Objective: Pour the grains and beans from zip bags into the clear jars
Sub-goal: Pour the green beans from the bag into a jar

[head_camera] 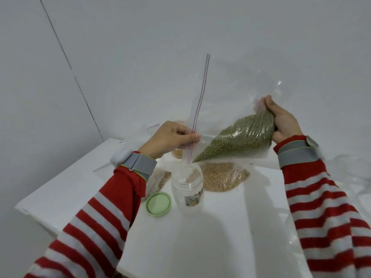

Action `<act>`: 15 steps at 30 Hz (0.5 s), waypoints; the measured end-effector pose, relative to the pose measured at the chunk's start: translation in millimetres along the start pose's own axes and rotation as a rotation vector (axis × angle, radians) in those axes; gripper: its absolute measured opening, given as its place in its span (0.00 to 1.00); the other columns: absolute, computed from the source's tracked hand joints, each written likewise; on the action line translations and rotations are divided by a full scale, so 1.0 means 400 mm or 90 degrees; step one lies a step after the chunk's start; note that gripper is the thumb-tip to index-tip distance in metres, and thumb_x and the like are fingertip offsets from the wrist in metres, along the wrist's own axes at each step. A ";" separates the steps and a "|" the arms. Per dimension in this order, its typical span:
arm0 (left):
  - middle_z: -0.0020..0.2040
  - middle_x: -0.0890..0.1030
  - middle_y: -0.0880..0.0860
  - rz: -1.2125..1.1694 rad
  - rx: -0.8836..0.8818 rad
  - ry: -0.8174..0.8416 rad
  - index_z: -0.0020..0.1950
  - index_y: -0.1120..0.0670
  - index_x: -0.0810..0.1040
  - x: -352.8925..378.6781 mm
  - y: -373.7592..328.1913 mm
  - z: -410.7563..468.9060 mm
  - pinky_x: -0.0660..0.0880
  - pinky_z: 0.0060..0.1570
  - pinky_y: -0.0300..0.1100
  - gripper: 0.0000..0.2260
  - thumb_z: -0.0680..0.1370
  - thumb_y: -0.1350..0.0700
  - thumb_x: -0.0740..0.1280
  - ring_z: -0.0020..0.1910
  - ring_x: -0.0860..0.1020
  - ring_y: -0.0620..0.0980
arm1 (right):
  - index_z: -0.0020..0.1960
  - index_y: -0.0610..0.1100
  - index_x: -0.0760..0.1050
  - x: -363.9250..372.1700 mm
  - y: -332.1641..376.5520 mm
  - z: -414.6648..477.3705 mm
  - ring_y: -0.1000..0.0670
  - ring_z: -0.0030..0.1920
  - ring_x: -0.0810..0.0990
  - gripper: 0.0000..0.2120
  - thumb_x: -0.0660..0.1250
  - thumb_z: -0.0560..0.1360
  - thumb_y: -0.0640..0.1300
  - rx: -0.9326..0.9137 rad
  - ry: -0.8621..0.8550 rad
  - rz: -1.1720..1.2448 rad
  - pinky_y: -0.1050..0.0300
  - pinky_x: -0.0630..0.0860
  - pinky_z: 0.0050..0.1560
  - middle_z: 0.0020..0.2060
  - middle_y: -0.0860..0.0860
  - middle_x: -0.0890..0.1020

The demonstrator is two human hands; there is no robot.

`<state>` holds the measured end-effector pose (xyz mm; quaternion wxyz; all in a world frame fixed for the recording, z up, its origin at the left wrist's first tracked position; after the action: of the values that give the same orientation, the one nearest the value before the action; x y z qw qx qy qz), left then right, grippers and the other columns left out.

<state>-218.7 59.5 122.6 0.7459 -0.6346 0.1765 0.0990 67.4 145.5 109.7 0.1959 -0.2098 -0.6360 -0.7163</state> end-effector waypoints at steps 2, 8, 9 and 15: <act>0.41 0.86 0.56 0.007 -0.003 0.001 0.47 0.60 0.86 -0.001 0.015 -0.010 0.80 0.55 0.53 0.06 0.74 0.58 0.74 0.45 0.83 0.53 | 0.46 0.42 0.81 0.006 0.006 -0.010 0.52 0.40 0.85 0.09 0.73 0.73 0.48 -0.029 -0.012 -0.024 0.56 0.81 0.43 0.38 0.50 0.86; 0.41 0.85 0.58 -0.019 -0.016 -0.017 0.44 0.59 0.85 0.001 0.052 -0.035 0.79 0.56 0.57 0.04 0.73 0.58 0.74 0.44 0.84 0.54 | 0.49 0.40 0.82 0.021 0.027 -0.020 0.51 0.44 0.86 0.15 0.75 0.71 0.51 -0.139 -0.031 -0.145 0.61 0.80 0.46 0.39 0.49 0.87; 0.41 0.85 0.58 -0.021 -0.013 -0.022 0.45 0.59 0.85 0.000 0.055 -0.037 0.79 0.55 0.55 0.05 0.73 0.58 0.74 0.43 0.84 0.53 | 0.48 0.42 0.83 0.024 0.030 -0.019 0.50 0.45 0.86 0.14 0.75 0.71 0.52 -0.157 -0.034 -0.174 0.60 0.80 0.47 0.39 0.49 0.87; 0.43 0.85 0.60 -0.047 -0.010 -0.043 0.50 0.62 0.84 -0.011 0.075 -0.046 0.81 0.53 0.49 0.09 0.75 0.58 0.73 0.46 0.85 0.53 | 0.44 0.45 0.82 0.062 0.049 -0.016 0.49 0.42 0.86 0.11 0.69 0.77 0.53 -0.253 -0.025 -0.275 0.60 0.79 0.45 0.36 0.51 0.86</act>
<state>-236.3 46.8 94.3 0.7494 -0.6430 0.1271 0.0939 56.9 136.4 138.8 -0.0180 -0.1176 -0.5167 -0.8479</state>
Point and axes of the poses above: each hand's wrist, its own z-axis towards the middle knuckle, its own x-axis out of the palm, y = z × x, the point moved 7 cm from there along z, towards the middle knuckle
